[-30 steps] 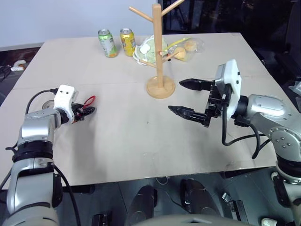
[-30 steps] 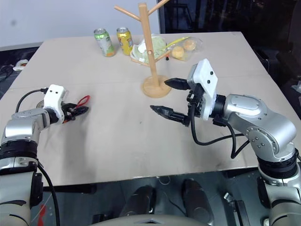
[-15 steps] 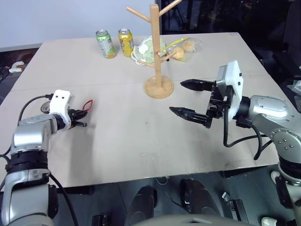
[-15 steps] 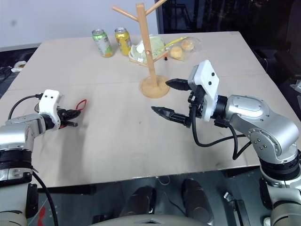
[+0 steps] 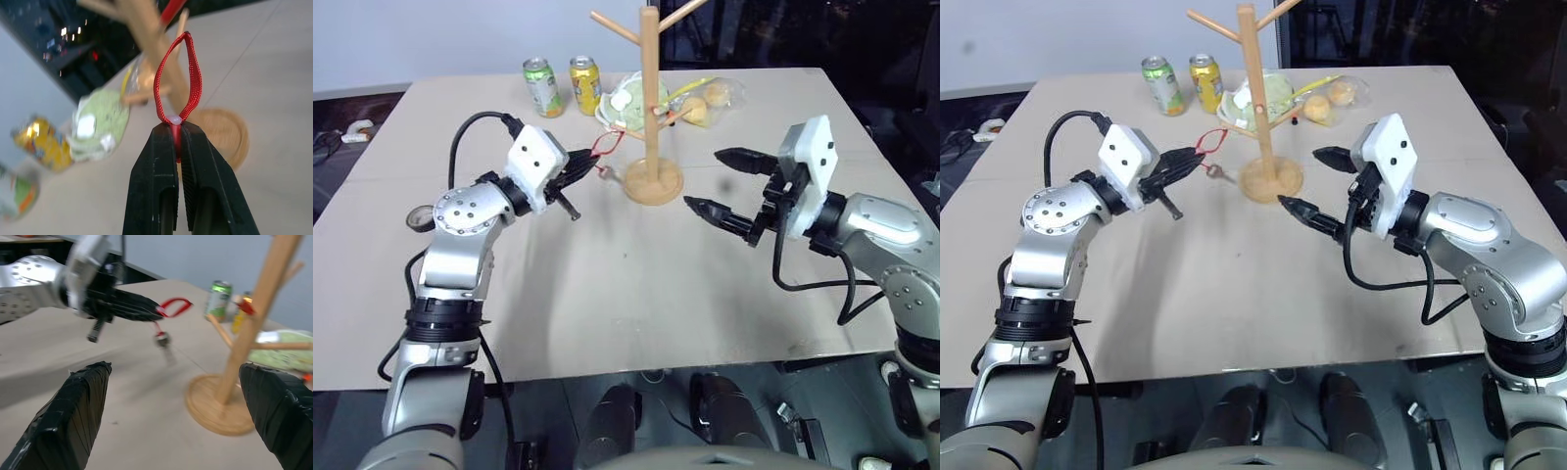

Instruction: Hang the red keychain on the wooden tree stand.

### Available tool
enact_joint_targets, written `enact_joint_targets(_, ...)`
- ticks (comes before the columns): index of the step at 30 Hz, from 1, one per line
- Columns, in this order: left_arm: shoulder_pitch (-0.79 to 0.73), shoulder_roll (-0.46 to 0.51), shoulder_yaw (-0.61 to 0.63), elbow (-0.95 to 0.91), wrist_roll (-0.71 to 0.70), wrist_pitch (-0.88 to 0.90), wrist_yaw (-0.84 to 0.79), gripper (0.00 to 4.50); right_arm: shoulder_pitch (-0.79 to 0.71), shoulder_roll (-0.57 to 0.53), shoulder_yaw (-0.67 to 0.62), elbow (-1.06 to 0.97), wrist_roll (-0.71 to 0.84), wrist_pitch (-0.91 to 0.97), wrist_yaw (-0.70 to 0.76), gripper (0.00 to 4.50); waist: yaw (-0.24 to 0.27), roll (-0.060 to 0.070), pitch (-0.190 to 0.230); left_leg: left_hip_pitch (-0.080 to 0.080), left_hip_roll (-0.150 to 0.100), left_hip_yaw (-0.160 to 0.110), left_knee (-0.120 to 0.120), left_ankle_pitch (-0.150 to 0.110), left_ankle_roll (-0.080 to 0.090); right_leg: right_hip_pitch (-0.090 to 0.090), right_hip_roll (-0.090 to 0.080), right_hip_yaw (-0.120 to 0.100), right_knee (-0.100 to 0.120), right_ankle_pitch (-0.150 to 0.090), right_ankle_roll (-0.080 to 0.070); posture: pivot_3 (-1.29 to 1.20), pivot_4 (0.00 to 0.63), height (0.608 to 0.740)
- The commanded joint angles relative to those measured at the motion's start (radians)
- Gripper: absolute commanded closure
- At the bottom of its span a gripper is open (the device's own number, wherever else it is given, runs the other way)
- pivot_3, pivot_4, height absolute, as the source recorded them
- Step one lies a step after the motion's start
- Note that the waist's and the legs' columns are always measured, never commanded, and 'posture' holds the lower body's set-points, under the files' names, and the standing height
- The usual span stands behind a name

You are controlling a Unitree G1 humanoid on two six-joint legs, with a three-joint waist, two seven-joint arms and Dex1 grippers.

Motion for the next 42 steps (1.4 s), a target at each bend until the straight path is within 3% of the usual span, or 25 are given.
enact_joint_targets(1,-0.034,-0.050,0.004,-0.072,-0.032,-0.065,0.018,4.47,0.005,0.013,-0.043,-0.048,-0.034,-0.039,-0.051,0.00,0.003,0.000,0.000,0.000,0.000,0.000,0.000,0.000,0.000,0.000,0.001,-0.001,0.000,0.000,0.000,0.00,0.150,0.740)
enact_joint_targets(8,-0.085,-0.147,-0.026,-0.026,0.005,-0.133,0.076,4.47,-0.013,0.026,-0.039,-0.061,-0.058,-0.040,-0.089,0.00,0.005,0.000,0.000,0.000,-0.002,0.000,0.003,0.000,0.000,0.001,0.002,0.000,0.001,0.001,0.002,0.00,0.150,0.740)
enact_joint_targets(27,-0.159,-0.208,-0.085,0.201,0.135,-0.305,0.140,4.47,-0.030,0.032,-0.043,-0.077,-0.056,-0.010,-0.131,0.00,0.006,0.000,0.000,0.000,-0.002,0.000,0.002,0.000,0.001,0.001,0.003,0.000,0.001,0.001,0.001,0.00,0.150,0.740)
enact_joint_targets(42,-0.234,-0.246,-0.096,0.305,0.174,-0.331,0.195,4.47,-0.027,0.033,-0.056,-0.107,-0.041,0.016,-0.158,0.00,0.004,0.000,0.000,0.000,-0.002,0.000,0.002,0.000,0.001,0.001,0.003,0.000,0.001,0.001,0.001,0.00,0.150,0.740)
